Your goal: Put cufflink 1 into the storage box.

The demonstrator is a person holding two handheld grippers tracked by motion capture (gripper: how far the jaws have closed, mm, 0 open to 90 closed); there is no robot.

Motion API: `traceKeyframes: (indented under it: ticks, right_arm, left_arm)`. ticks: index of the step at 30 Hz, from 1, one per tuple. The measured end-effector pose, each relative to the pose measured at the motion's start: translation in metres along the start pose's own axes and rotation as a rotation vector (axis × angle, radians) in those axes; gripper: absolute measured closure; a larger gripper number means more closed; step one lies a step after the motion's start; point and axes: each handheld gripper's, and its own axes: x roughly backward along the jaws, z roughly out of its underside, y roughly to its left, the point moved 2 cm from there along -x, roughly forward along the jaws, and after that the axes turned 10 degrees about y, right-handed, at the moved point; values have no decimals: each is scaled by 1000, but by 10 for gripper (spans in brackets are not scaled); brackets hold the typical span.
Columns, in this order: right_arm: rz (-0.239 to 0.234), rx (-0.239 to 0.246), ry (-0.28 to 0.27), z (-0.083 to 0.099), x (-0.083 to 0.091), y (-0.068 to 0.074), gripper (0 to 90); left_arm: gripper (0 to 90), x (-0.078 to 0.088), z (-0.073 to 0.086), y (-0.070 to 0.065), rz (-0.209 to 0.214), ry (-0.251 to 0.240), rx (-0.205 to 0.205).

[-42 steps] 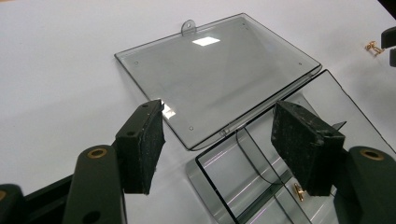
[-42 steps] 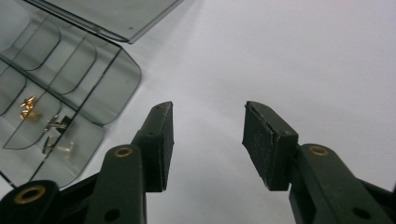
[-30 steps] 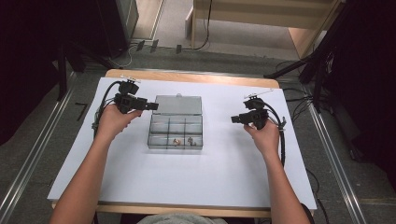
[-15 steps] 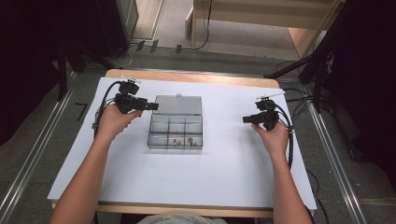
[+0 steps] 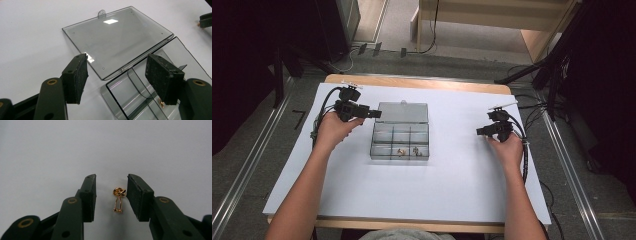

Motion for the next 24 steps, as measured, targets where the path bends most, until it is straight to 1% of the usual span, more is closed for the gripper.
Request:
traceKeyframes:
  ticks: [3,5,6,8,9,11,14,16,18,24]
  right_arm:
    - [13,1,18,0,-5,1,647]
    - [25,12,14,0,-5,1,662]
    - [38,12,17,1,-5,2,697]
    - [74,37,17,1,-5,3,757]
    - [92,40,18,1,-5,4,783]
    - [91,20,21,0,-5,4,793]
    - [101,18,26,-1,-5,5,798]
    - [83,12,22,-1,-3,6,799]
    - [76,12,11,-2,0,8,799]
    - [44,31,-15,-5,9,20,799]
  left_arm:
    - [356,0,0,-1,3,2,1]
    - [356,-1,0,-1,2,2,0]
    - [356,-1,0,-1,1,3,-1]
    - [356,-1,0,-1,1,6,-2]
    - [356,-1,0,-1,1,6,-3]
    - [356,-1,0,-1,2,0,1]
    - [356,0,0,0,2,1,0]
    - [356,0,0,0,0,1,-1]
    - [356,0,0,0,1,-1,0]
    - [356,0,0,-1,3,-1,-3]
